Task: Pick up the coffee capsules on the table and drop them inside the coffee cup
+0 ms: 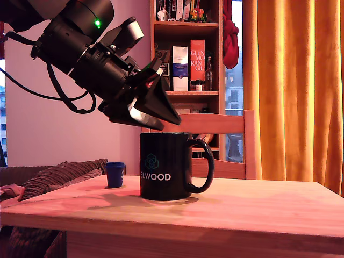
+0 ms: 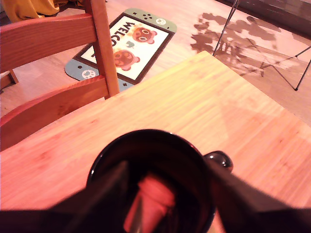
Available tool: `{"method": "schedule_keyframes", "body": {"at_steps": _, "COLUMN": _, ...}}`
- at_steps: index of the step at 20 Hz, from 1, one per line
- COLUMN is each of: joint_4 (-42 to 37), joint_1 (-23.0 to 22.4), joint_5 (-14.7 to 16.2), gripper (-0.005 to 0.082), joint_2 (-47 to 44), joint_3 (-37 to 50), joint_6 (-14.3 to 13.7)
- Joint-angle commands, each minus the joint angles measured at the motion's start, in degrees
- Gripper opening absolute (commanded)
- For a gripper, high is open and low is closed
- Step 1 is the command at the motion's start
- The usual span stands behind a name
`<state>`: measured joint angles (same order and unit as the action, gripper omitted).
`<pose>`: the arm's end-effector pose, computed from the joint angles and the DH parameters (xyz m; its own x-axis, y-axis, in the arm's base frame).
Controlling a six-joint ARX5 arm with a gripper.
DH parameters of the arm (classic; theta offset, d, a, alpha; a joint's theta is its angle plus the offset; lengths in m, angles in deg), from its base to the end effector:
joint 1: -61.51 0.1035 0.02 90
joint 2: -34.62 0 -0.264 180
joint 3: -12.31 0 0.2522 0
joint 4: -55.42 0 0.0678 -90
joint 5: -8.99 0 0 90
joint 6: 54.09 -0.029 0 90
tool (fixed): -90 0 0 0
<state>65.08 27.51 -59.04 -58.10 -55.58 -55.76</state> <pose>0.2754 -0.1988 0.2077 0.4245 -0.7376 -0.5251 0.7876 0.5869 -0.1877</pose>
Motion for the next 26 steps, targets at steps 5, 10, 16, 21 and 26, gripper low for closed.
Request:
{"method": "schedule_keyframes", "body": {"at_steps": 5, "joint_4": -0.17, "joint_1": -0.11, "joint_5": 0.04, "gripper": 0.0627, "joint_2": -0.55, "joint_3": -0.57, "joint_6": -0.28}}
{"method": "schedule_keyframes", "body": {"at_steps": 10, "joint_4": 0.26, "joint_1": -0.11, "joint_5": 1.25, "gripper": 0.0260, "joint_2": 2.32, "joint_3": -0.74, "joint_6": 0.20}}
{"method": "schedule_keyframes", "body": {"at_steps": 16, "joint_4": 3.89, "joint_1": 0.15, "joint_5": -1.84, "gripper": -0.0020, "joint_2": 8.11, "joint_3": -0.70, "joint_6": 0.15}}
{"method": "schedule_keyframes", "body": {"at_steps": 21, "joint_4": 7.17, "joint_1": 1.84, "joint_5": -5.16, "gripper": -0.0020, "joint_2": 10.27, "joint_3": 0.48, "joint_6": 0.04}}
{"method": "schedule_keyframes", "body": {"at_steps": 26, "joint_4": 5.05, "joint_1": 2.82, "joint_5": -6.05, "gripper": -0.0020, "joint_2": 14.21, "joint_3": 5.27, "joint_6": 0.11}}
